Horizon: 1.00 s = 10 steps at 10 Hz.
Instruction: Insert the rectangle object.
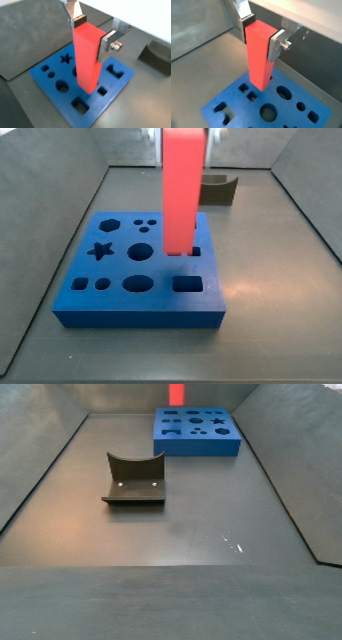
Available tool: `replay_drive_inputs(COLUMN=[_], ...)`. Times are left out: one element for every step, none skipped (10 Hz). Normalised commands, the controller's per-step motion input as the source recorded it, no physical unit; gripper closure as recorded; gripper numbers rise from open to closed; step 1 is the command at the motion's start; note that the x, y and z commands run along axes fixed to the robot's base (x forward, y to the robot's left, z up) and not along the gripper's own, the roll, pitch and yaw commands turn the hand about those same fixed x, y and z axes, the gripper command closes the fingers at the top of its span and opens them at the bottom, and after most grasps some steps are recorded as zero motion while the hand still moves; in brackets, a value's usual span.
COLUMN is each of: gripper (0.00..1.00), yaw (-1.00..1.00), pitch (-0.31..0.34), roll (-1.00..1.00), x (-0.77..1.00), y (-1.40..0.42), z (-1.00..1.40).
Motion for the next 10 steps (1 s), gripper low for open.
replay_drive_inputs(gripper=[1.00, 1.00, 1.00, 1.00, 1.00, 1.00, 1.00, 1.00, 1.00, 1.00], yaw=[-0.04, -0.01, -0.03, 0.00, 0.02, 0.05, 0.00, 0.00, 0.00, 0.00], pitch=[0.229, 0.276, 0.189, 0.103, 0.053, 0.020, 0.044, 0.034, 0.029, 0.041], roll=[0.19, 0.24, 0.13, 0.07, 0.07, 0.05, 0.15, 0.09, 0.05, 0.06], x=[0.45, 0.47, 0.35, 0.26, 0.14, 0.00, 0.00, -0.03, 0.00, 0.00], y=[-0.67, -0.57, -0.36, -0.36, -0.34, -0.08, 0.00, 0.13, 0.06, 0.04], z=[-0.42, -0.21, -0.05, -0.06, -0.17, -0.21, -0.11, -0.10, -0.15, -0.19])
